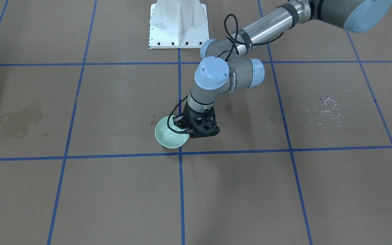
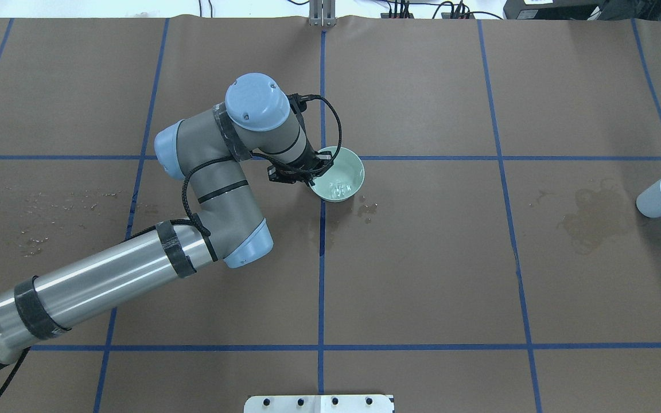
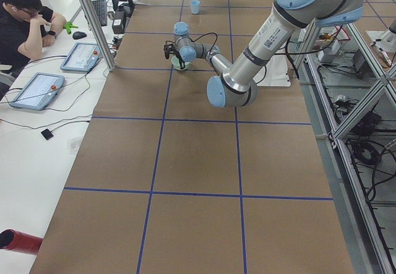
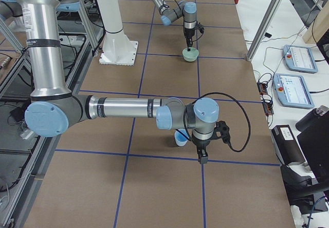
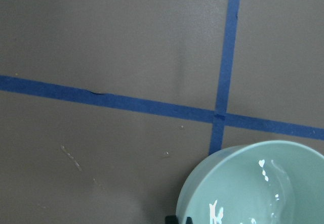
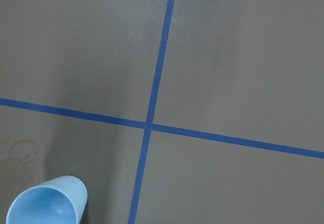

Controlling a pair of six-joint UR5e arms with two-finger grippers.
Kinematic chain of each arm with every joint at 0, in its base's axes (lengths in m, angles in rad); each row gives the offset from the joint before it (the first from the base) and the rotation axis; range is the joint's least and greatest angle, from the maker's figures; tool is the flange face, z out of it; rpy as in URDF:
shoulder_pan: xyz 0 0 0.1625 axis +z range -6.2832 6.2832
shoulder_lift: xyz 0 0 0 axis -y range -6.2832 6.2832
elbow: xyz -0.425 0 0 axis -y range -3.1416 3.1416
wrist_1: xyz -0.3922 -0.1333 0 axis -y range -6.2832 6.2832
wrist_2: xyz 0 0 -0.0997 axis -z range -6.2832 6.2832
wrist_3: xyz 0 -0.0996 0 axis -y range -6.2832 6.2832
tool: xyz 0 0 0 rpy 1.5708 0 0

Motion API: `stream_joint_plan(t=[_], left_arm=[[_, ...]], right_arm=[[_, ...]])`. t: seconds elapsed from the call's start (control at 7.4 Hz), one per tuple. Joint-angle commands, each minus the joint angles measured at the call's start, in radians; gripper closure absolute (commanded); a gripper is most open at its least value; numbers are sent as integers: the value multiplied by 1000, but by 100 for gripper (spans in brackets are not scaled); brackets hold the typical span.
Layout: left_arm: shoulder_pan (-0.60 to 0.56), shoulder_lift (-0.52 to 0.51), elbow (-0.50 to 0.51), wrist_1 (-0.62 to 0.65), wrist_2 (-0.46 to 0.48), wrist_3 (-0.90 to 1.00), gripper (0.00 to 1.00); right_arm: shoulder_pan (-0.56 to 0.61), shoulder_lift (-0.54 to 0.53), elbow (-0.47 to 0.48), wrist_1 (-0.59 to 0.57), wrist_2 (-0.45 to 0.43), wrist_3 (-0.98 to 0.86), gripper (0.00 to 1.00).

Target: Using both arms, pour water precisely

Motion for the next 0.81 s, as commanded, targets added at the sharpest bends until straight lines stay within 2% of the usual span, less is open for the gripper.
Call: stream_joint_plan(t=[0.0, 0.14, 0.27, 0.54, 0.68], left_arm=[[-47, 1, -65, 85, -40, -1, 100], [-108, 32, -119, 134, -125, 5, 100], [-154, 120, -206, 137, -174, 31, 100], [-231, 396, -428, 142, -253, 208, 100], [-280, 496, -478, 142, -300, 291, 100]], right_arm=[[0, 0, -1, -1, 0, 0, 1], [1, -3, 5, -1, 0, 0, 1], [1, -9, 8, 2, 2, 1, 1], [0, -68, 74, 14, 24, 12, 1], [0, -68, 69, 14, 20, 16, 1]])
